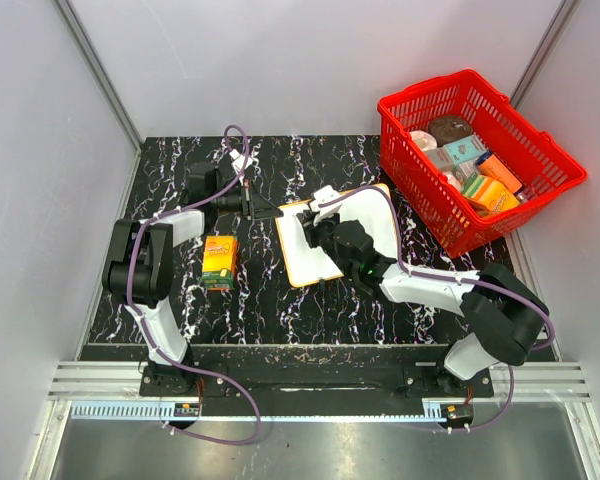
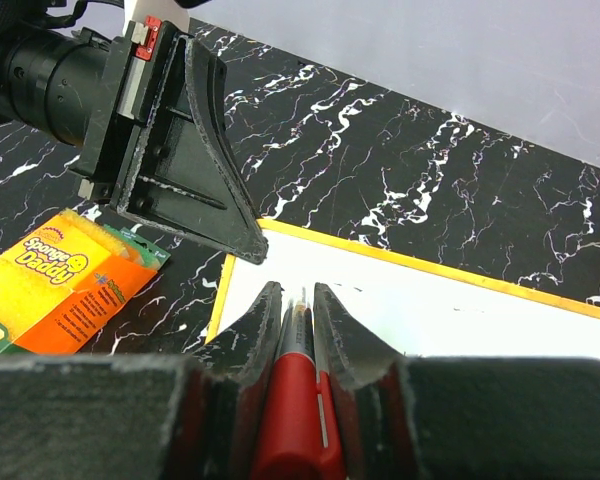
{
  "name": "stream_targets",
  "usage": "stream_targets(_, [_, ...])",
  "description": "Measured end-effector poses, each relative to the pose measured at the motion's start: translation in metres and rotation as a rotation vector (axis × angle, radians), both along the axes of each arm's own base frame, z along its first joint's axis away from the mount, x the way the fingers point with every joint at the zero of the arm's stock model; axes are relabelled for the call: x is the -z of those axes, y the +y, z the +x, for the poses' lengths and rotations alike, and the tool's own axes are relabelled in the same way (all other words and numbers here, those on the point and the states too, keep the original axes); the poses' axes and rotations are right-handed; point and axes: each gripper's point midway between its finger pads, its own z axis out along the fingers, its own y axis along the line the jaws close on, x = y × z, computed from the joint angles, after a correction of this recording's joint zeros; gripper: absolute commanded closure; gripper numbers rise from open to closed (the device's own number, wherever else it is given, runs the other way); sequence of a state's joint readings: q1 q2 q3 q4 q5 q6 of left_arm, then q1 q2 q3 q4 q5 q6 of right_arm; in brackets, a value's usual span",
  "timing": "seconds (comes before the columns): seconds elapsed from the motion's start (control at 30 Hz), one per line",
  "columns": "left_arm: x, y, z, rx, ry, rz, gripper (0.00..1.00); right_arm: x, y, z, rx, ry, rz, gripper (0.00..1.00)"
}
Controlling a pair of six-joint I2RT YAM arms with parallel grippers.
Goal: Write a sentence on the whiteboard
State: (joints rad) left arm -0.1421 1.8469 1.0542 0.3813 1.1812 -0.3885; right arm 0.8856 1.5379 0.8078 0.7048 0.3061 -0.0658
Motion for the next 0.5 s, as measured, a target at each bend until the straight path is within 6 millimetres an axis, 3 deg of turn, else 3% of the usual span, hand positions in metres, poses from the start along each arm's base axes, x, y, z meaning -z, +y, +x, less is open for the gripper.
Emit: stream_targets(0.5, [0.0013, 0.0003, 0.0006, -0.006, 0.005, 0.004, 1.00, 0.0101, -0.0061, -0.0081, -0.002, 0.030, 0.003, 1.00])
